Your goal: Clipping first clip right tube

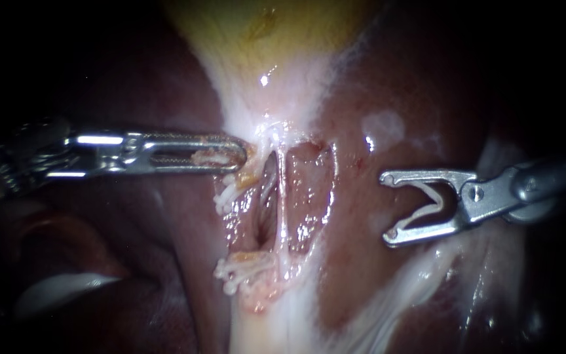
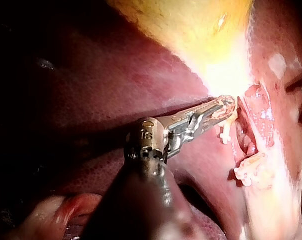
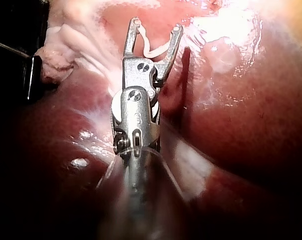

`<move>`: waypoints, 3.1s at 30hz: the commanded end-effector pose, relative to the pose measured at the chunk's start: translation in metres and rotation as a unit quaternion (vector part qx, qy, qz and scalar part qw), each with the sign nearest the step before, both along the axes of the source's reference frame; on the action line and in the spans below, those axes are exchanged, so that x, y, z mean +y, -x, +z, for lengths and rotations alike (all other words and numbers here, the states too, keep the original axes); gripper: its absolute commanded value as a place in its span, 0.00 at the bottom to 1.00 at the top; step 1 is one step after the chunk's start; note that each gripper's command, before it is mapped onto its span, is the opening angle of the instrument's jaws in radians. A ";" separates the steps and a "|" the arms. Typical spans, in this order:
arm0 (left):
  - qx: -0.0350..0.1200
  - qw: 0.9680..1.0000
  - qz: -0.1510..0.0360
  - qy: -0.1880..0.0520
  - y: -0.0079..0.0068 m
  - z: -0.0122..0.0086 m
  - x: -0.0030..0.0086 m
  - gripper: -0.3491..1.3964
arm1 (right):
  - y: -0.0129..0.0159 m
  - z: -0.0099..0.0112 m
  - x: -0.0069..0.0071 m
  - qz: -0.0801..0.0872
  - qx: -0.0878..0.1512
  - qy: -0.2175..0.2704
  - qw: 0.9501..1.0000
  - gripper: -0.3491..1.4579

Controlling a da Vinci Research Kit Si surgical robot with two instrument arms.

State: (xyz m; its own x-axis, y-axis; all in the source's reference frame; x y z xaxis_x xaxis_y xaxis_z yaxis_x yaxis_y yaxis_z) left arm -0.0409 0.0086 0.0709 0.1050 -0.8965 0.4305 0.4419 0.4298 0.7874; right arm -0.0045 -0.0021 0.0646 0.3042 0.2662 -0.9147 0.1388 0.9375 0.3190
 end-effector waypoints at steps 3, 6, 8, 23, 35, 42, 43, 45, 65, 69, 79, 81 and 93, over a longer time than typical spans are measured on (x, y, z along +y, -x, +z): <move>0.000 1.000 0.000 0.000 -0.0001 -0.0001 0.0000 0.00 | 0.0000 0.0000 0.0000 0.000 0.000 0.000 1.000 0.47; -0.001 1.000 0.001 -0.002 -0.0005 -0.0006 0.0001 0.00 | 0.0000 0.0000 0.0000 0.000 0.000 0.000 1.000 0.47; -0.003 1.000 0.004 -0.004 -0.0011 -0.0013 0.0004 0.00 | 0.0000 -0.0001 -0.0001 0.000 0.000 0.000 1.000 0.47; -0.009 1.000 -0.027 -0.007 -0.0063 -0.0074 0.0021 0.00 | -0.0001 -0.0001 -0.0001 0.000 0.000 0.000 1.000 0.47; -0.008 1.000 -0.028 -0.006 -0.0060 -0.0075 0.0019 0.00 | -0.0018 -0.0001 -0.0004 0.004 -0.002 0.001 1.000 0.47; -0.008 1.000 -0.029 -0.006 -0.0060 -0.0077 0.0018 0.00 | -0.0055 0.0007 -0.0014 0.014 -0.008 -0.019 1.000 0.47; -0.007 1.000 -0.029 -0.006 -0.0060 -0.0077 0.0018 0.00 | -0.0060 0.0009 -0.0015 0.016 -0.010 -0.027 0.999 0.47; -0.007 1.000 -0.029 -0.006 -0.0060 -0.0078 0.0017 0.00 | -0.0069 0.0012 -0.0017 0.020 -0.012 -0.041 0.999 0.47; -0.006 0.999 -0.031 -0.007 -0.0058 -0.0085 0.0014 0.00 | -0.0128 0.0067 -0.0029 0.043 -0.030 -0.124 0.991 0.46; -0.006 0.999 -0.031 -0.007 -0.0058 -0.0085 0.0014 0.00 | -0.0137 0.0077 -0.0030 0.039 -0.029 -0.135 0.990 0.46; -0.006 0.999 -0.031 -0.007 -0.0057 -0.0085 0.0014 0.00 | -0.0158 0.0085 -0.0033 0.037 -0.004 -0.178 0.983 0.45; -0.006 0.999 -0.031 -0.007 -0.0057 -0.0085 0.0014 0.00 | -0.0162 0.0086 -0.0033 0.037 -0.001 -0.184 0.982 0.45; -0.006 0.999 -0.032 -0.007 -0.0055 -0.0085 0.0014 0.00 | -0.0179 0.0104 -0.0043 0.036 0.026 -0.225 0.973 0.45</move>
State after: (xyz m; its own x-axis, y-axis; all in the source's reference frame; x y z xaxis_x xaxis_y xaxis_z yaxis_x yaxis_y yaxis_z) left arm -0.0353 0.0100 0.0623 0.0433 -0.9068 0.4194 0.4588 0.3910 0.7979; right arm 0.0136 -0.0065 0.0752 0.2137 0.6780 -0.7033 0.1147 0.6975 0.7073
